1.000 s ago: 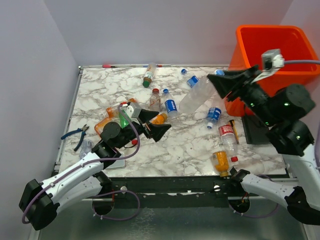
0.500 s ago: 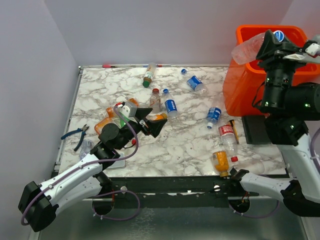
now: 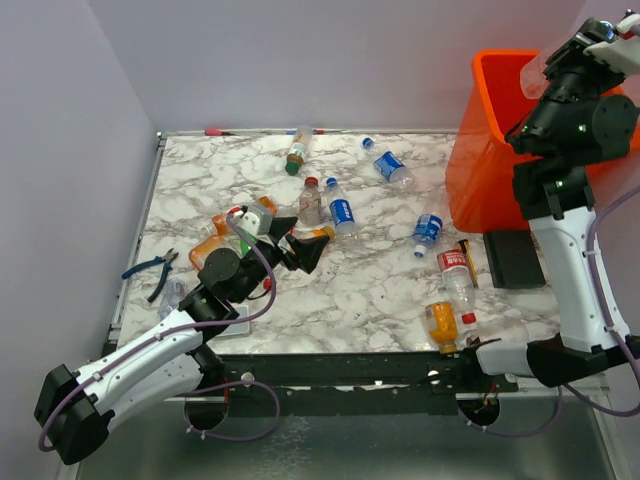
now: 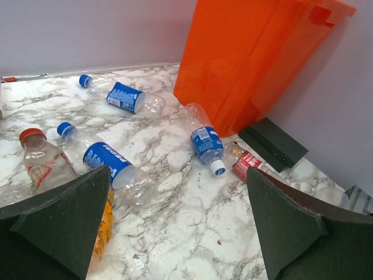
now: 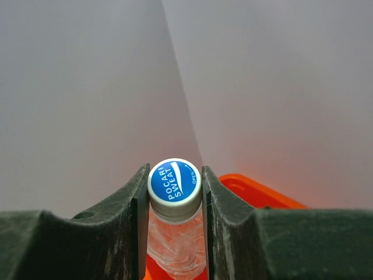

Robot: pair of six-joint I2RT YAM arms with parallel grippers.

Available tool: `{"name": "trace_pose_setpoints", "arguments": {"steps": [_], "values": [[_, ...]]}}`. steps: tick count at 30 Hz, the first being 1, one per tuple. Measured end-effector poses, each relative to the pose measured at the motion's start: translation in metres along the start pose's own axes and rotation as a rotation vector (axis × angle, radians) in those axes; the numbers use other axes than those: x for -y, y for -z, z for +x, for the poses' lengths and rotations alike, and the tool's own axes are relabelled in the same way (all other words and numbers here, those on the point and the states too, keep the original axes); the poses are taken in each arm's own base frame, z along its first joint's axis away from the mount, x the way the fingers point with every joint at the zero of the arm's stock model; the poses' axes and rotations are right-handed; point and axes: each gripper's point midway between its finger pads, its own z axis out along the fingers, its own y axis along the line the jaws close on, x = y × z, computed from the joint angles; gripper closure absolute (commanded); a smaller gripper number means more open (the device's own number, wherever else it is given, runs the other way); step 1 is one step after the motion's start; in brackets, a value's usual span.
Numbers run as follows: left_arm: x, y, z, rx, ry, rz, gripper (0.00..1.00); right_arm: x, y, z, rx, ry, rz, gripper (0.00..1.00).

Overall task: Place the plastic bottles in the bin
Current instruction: Place the plastic bottle in the trash bin.

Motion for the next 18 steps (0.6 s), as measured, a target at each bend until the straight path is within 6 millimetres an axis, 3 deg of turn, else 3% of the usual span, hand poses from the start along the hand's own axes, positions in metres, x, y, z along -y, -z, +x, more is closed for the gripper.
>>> {"name": "trace_pose_setpoints", "arguments": {"steps": [4,9,14,18], "values": [[0.0,0.001,0.002,-0.008,0.0,-0.004,0.01,-0.003,-0.028,0.033,-0.05,-0.046,0.025,1.0],[0.001,0.003,0.006,-0.022,-0.01,-0.01,0.01,-0.009,-0.057,0.1,-0.157,-0.105,0.042,1.0],[0.0,0.003,0.006,-0.02,-0.017,-0.017,0.01,-0.017,-0.075,0.169,-0.274,-0.136,0.043,1.0],[0.0,0.003,0.006,-0.021,-0.018,-0.019,0.01,-0.017,-0.077,0.208,-0.348,-0.126,0.047,0.98]]}}
